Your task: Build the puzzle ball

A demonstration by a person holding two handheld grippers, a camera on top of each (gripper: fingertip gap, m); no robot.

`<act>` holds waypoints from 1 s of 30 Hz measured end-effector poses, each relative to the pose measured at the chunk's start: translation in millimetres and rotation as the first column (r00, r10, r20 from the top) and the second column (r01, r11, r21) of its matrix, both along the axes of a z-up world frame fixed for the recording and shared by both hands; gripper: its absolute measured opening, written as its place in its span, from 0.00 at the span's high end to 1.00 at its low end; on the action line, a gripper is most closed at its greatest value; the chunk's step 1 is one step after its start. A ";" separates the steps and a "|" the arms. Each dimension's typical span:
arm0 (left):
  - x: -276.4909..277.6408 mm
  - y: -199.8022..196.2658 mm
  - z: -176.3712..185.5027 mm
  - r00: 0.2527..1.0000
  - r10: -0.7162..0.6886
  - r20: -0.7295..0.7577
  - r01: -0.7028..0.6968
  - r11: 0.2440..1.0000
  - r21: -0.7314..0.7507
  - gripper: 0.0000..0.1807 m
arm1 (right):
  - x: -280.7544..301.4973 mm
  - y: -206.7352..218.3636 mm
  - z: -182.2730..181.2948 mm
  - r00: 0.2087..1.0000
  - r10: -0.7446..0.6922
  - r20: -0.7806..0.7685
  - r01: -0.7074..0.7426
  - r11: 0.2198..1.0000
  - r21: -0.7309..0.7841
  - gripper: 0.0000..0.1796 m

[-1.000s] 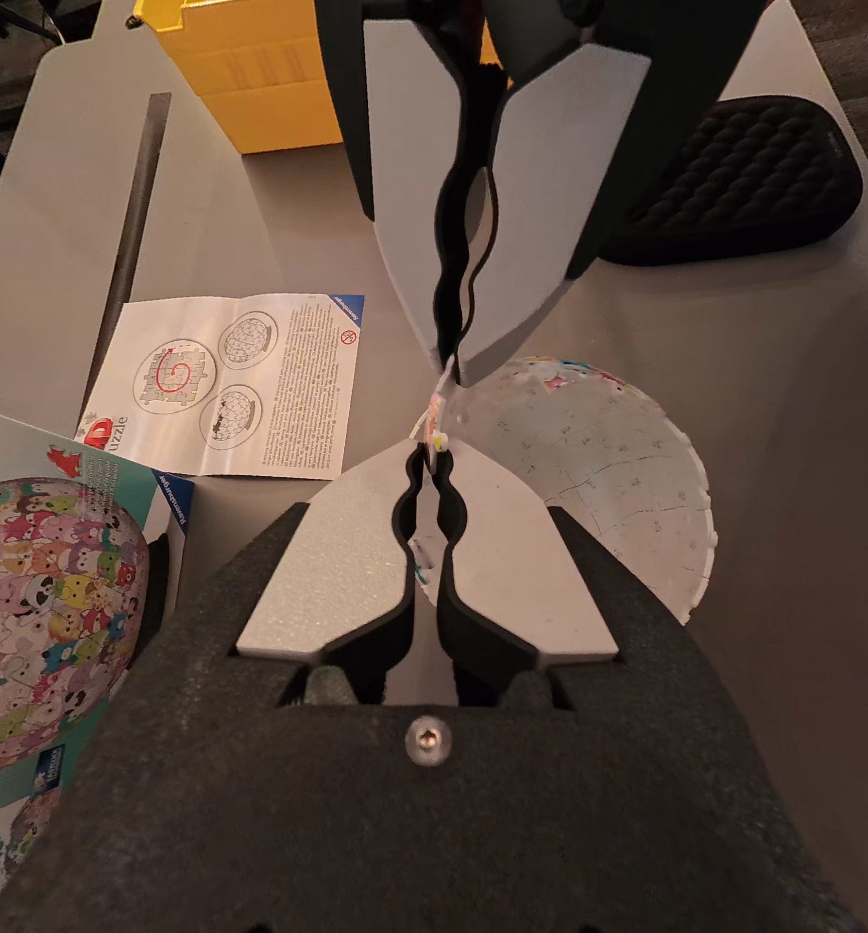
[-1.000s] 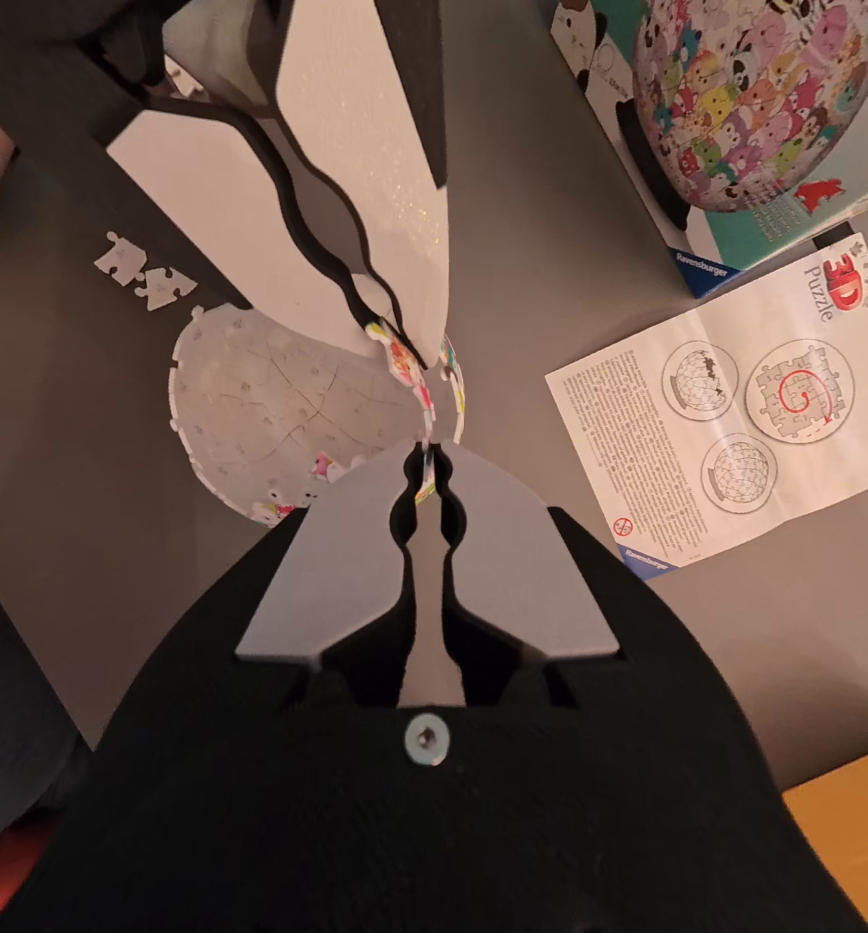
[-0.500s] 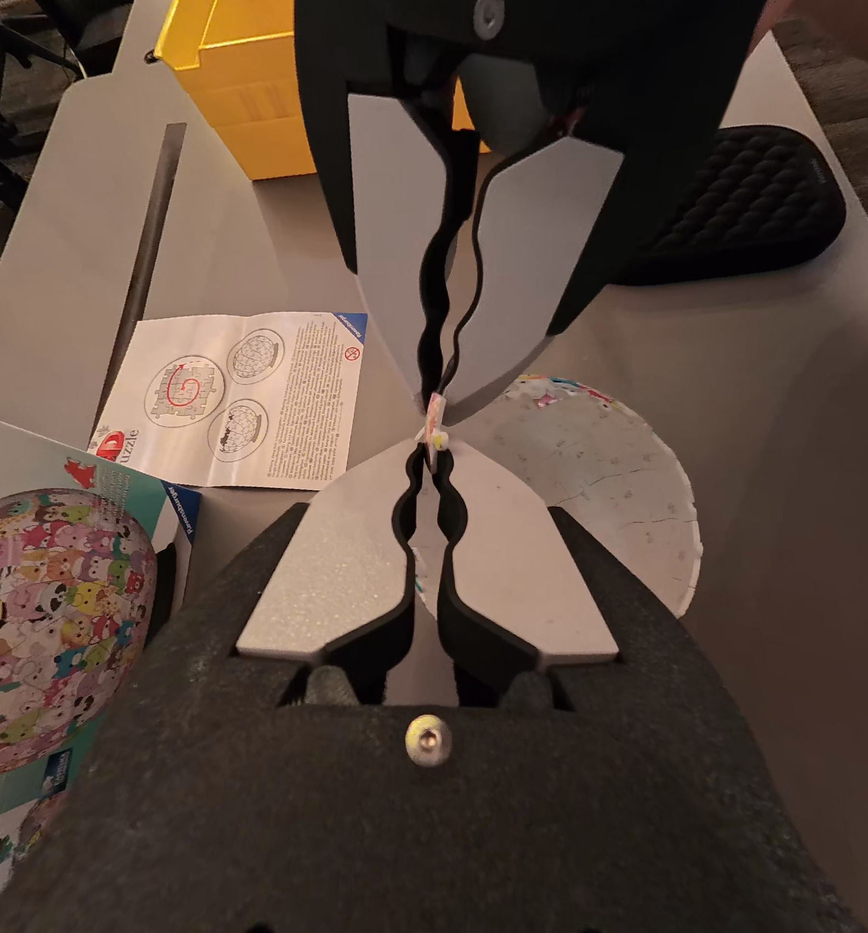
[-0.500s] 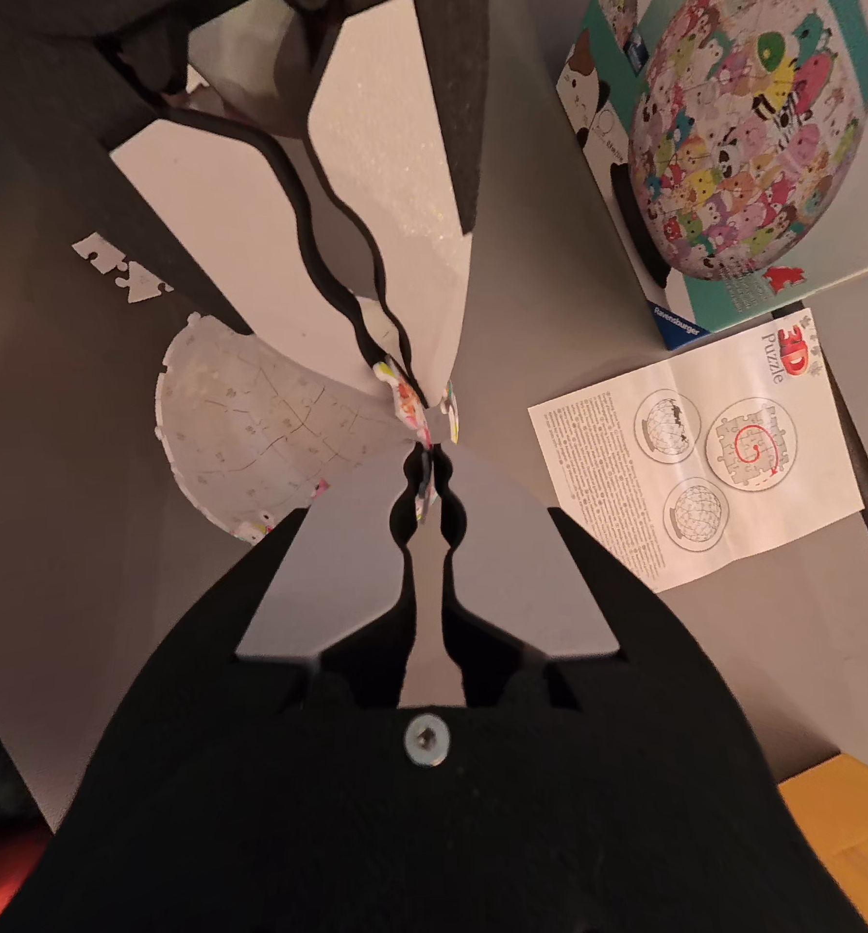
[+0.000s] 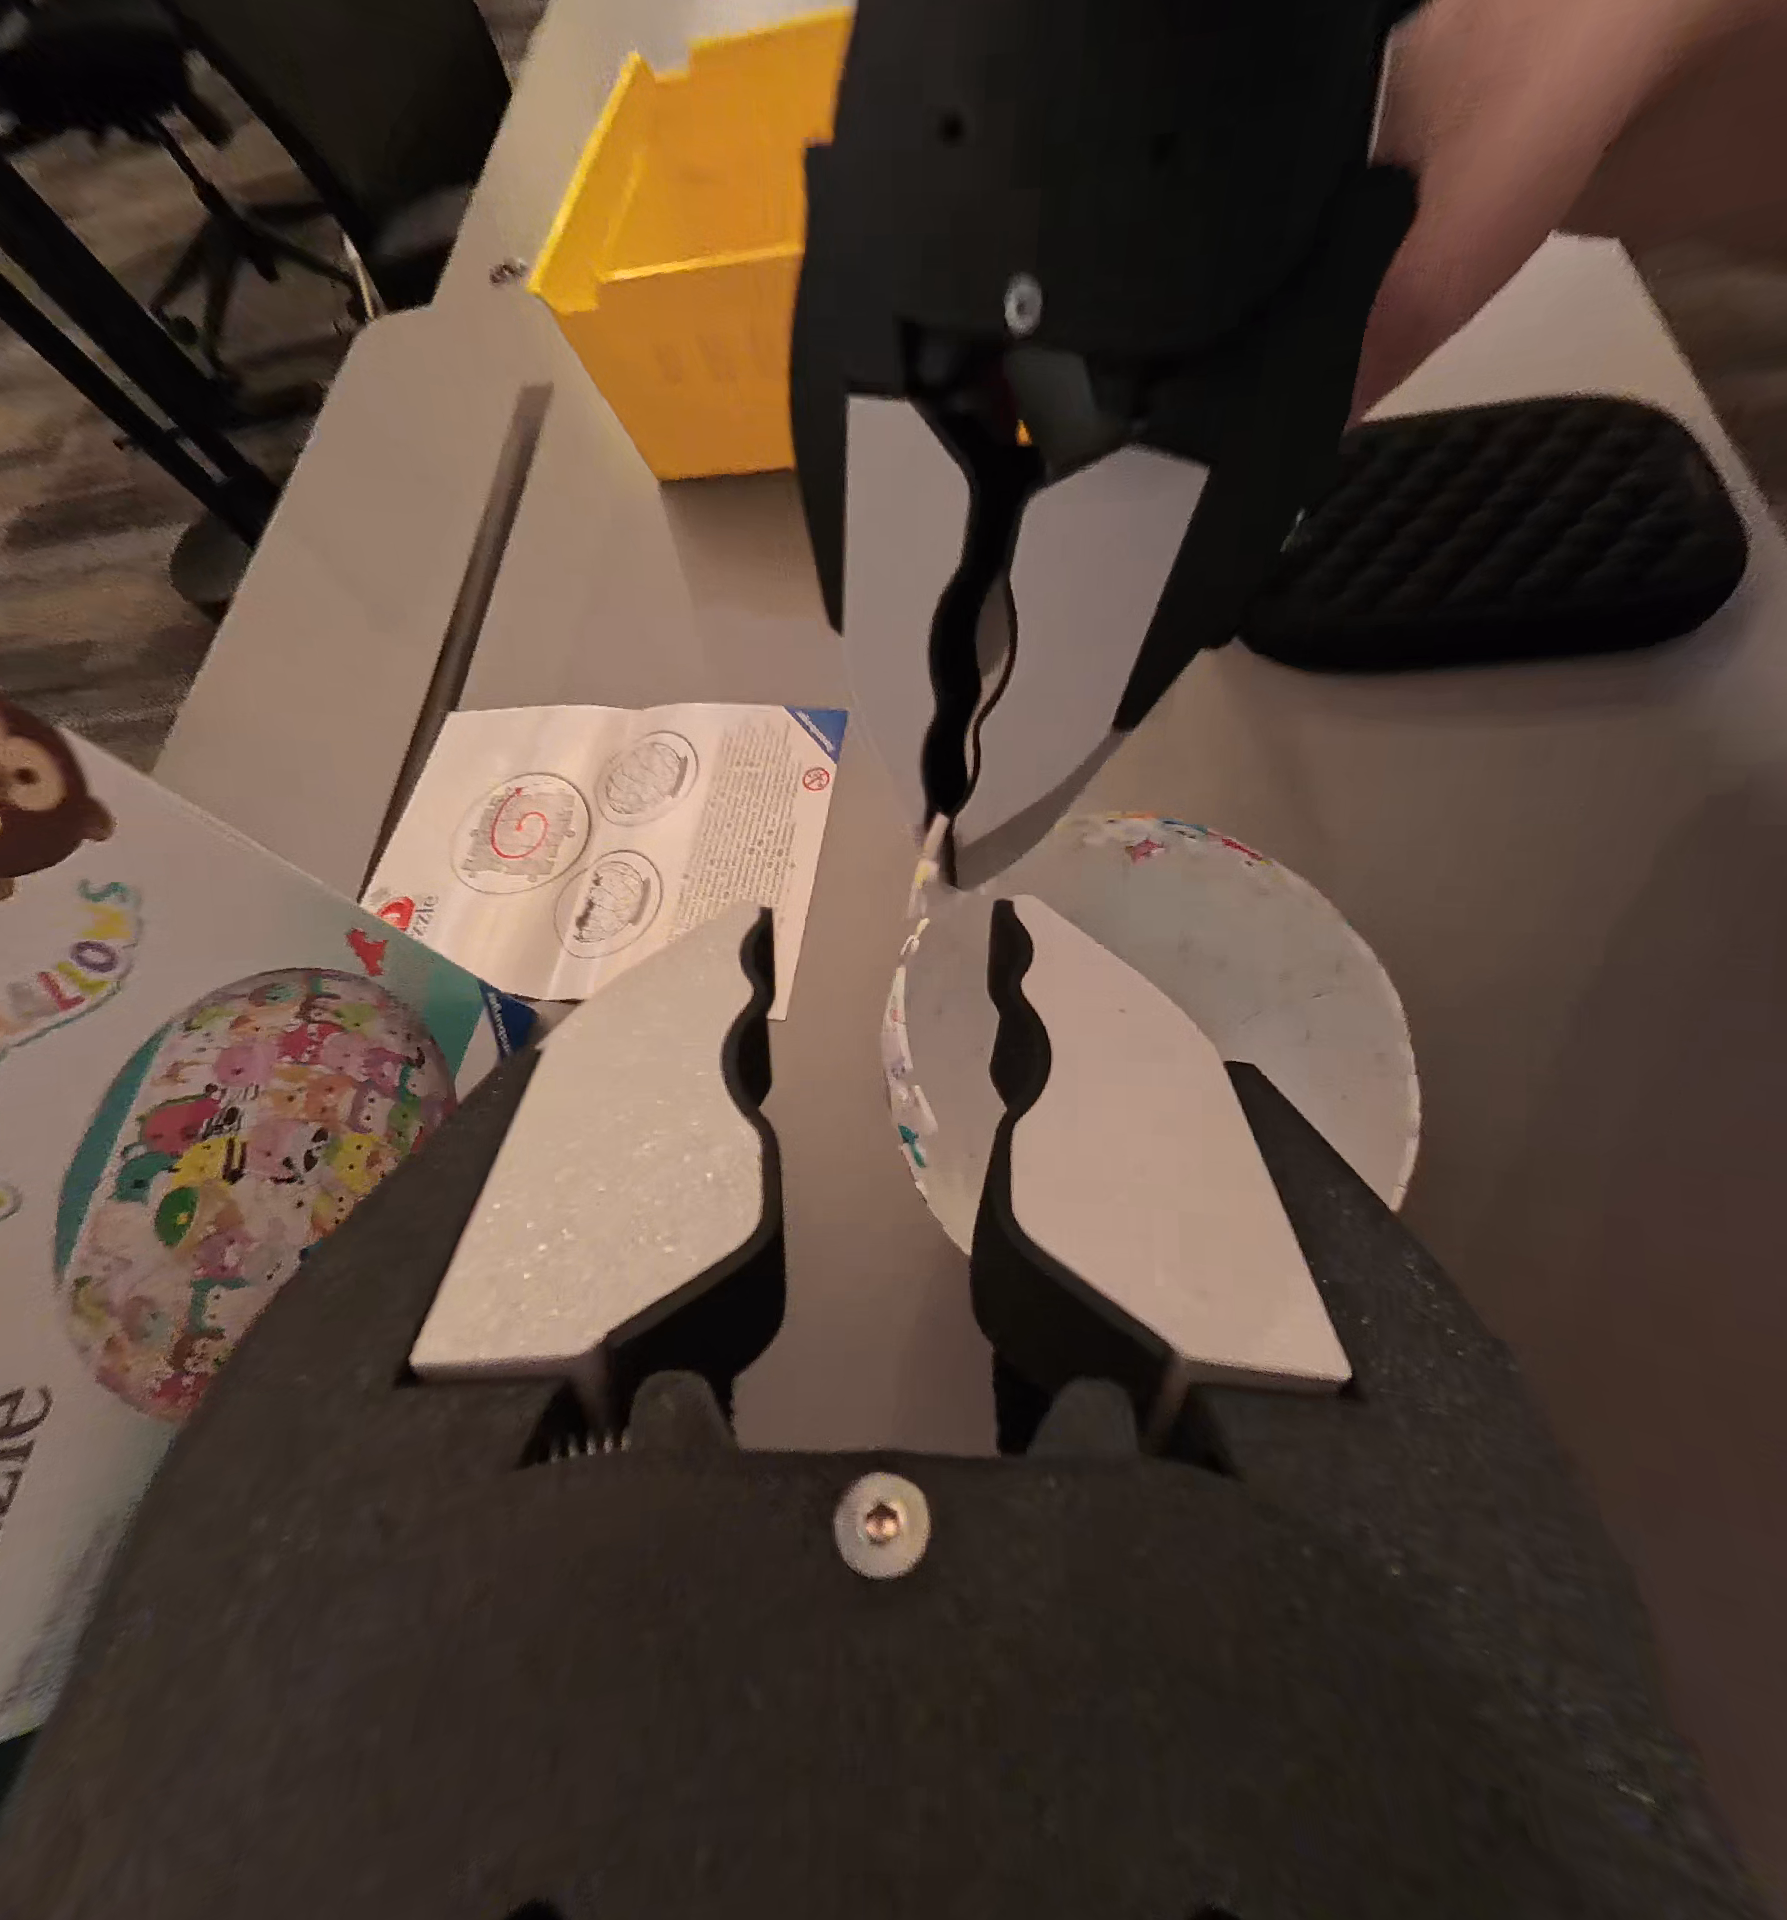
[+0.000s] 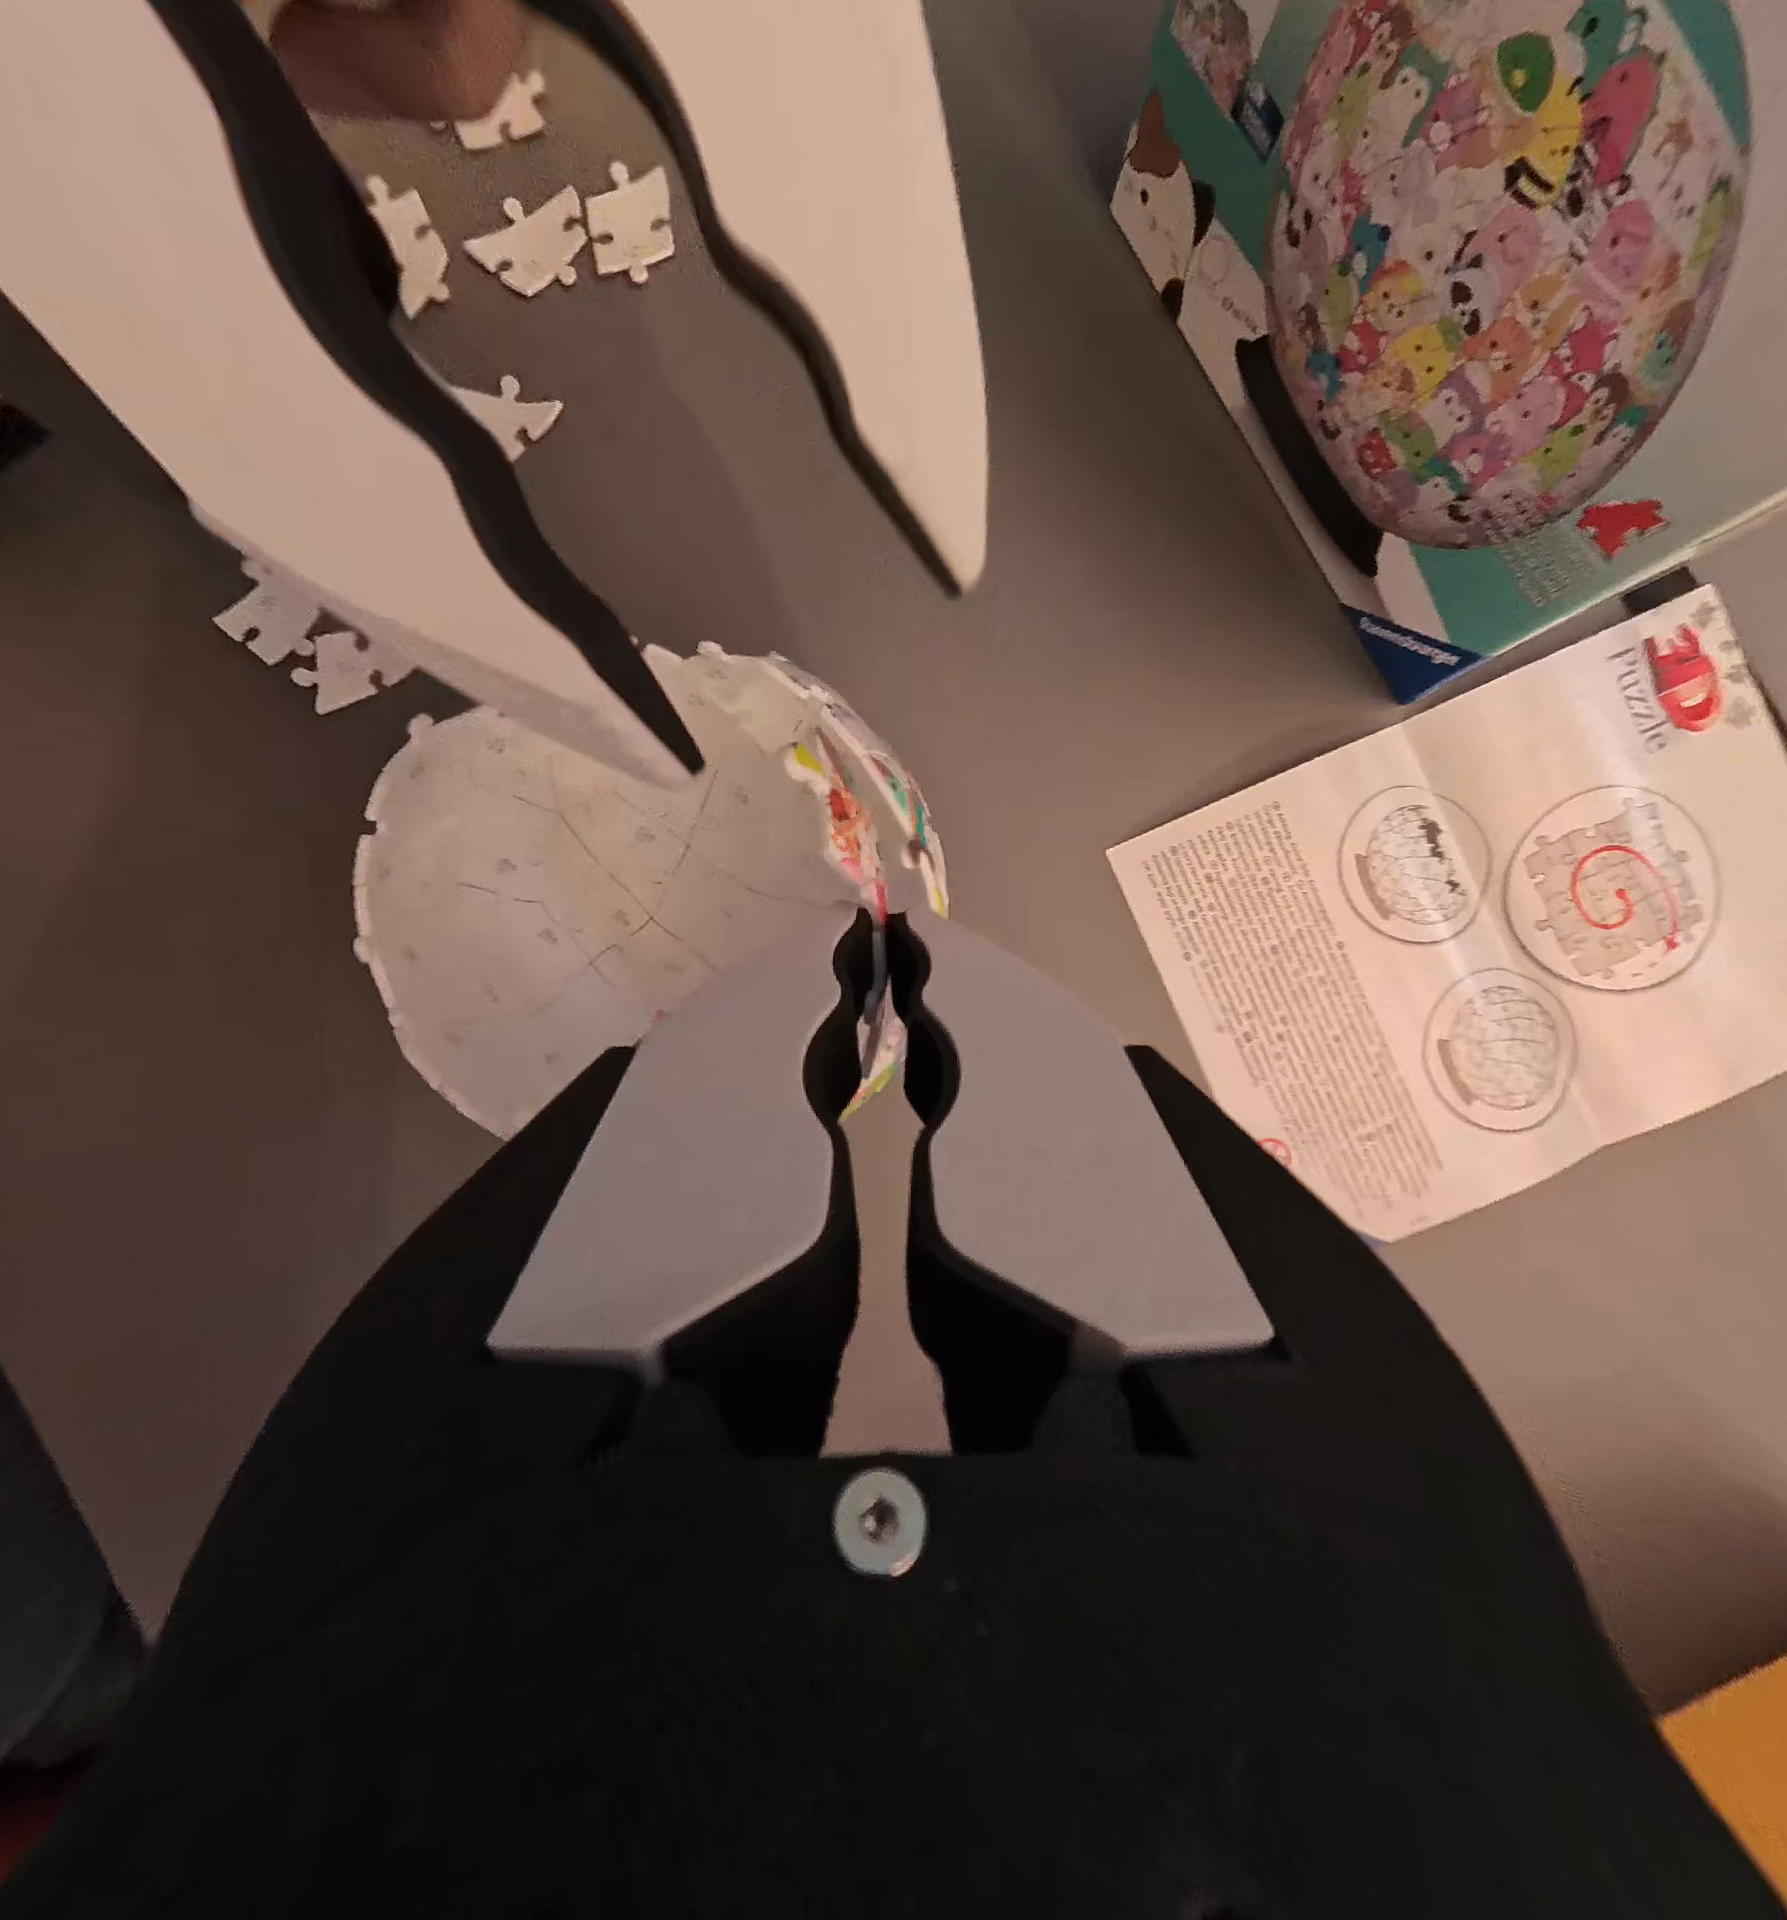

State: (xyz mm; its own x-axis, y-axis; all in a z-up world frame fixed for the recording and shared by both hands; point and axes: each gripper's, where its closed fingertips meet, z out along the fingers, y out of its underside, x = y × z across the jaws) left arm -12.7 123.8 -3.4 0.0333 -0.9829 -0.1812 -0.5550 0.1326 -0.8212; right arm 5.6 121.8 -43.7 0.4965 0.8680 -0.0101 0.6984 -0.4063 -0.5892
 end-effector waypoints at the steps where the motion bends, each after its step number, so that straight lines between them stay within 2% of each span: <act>1: -2.7 1.1 1.6 1.000 0.005 0.007 -0.005 1.000 -0.009 0.78 | -0.3 -1.2 -1.8 1.000 -0.005 -0.004 0.005 1.000 -0.018 0.98; 9: 4.1 11.5 -28.5 0.997 0.010 -0.075 -0.008 1.000 0.022 0.78 | -0.2 2.0 -9.3 0.998 -0.039 0.052 0.038 0.999 0.010 0.98; 11: 7.0 12.8 -29.4 0.998 0.001 -0.065 0.003 0.998 0.061 0.79 | 1.4 2.4 -11.1 0.996 -0.047 0.079 0.045 0.999 0.020 0.98; 18: 10.0 9.9 -30.0 0.999 -0.033 -0.035 0.035 0.998 0.054 0.81 | 1.2 2.0 -16.3 0.990 -0.038 0.135 0.031 0.998 0.050 0.98; 30: 15.9 3.7 -37.9 0.995 -0.077 -0.058 0.082 0.993 0.080 0.89 | 4.4 0.0 -19.0 0.987 -0.020 0.162 0.012 0.999 0.053 0.98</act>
State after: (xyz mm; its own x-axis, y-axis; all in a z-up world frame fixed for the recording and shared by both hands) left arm 3.2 127.5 -41.2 -0.0566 -0.9638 -0.2607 -0.5838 0.2438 -0.7745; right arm 10.0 121.8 -62.7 0.5018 0.8571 0.1170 0.7803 -0.3901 -0.4888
